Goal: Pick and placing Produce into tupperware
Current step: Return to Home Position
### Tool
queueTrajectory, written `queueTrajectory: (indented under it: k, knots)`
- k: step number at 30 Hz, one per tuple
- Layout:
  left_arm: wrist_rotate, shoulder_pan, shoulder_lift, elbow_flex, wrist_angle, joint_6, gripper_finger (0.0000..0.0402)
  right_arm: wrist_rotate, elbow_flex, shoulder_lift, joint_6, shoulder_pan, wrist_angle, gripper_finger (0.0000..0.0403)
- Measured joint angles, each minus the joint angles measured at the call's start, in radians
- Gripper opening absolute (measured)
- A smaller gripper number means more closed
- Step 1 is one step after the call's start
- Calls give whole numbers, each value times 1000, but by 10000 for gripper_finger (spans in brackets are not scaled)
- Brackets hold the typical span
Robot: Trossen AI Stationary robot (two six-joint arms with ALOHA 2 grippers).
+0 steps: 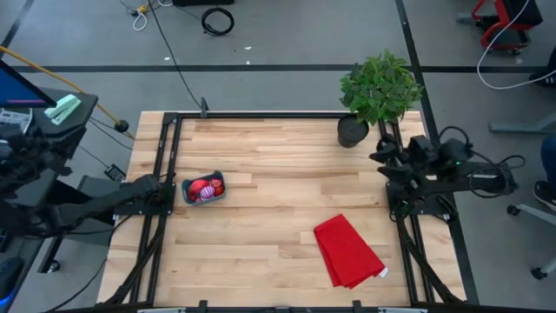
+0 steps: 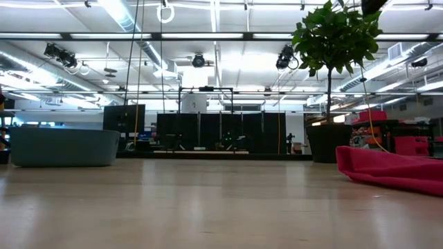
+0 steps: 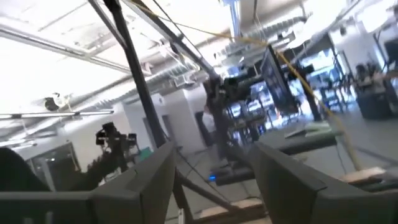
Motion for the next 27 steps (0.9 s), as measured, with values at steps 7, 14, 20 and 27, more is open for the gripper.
queueTrajectory:
  k: [7, 14, 20, 27]
  knots:
    - [-3, 12, -169, -73, 28, -34, 86, 49, -83, -107, -17, 0, 2, 219]
    - [0, 48, -344, -264, 93, -63, 87, 105, -229, -111, 77, 0, 70, 219]
    - [0, 58, -365, -391, 95, -60, 79, 119, -359, -112, 74, 0, 257, 219]
    - [16, 57, -364, -605, 301, -1, 83, 156, -460, -109, 97, -1, 375, 219]
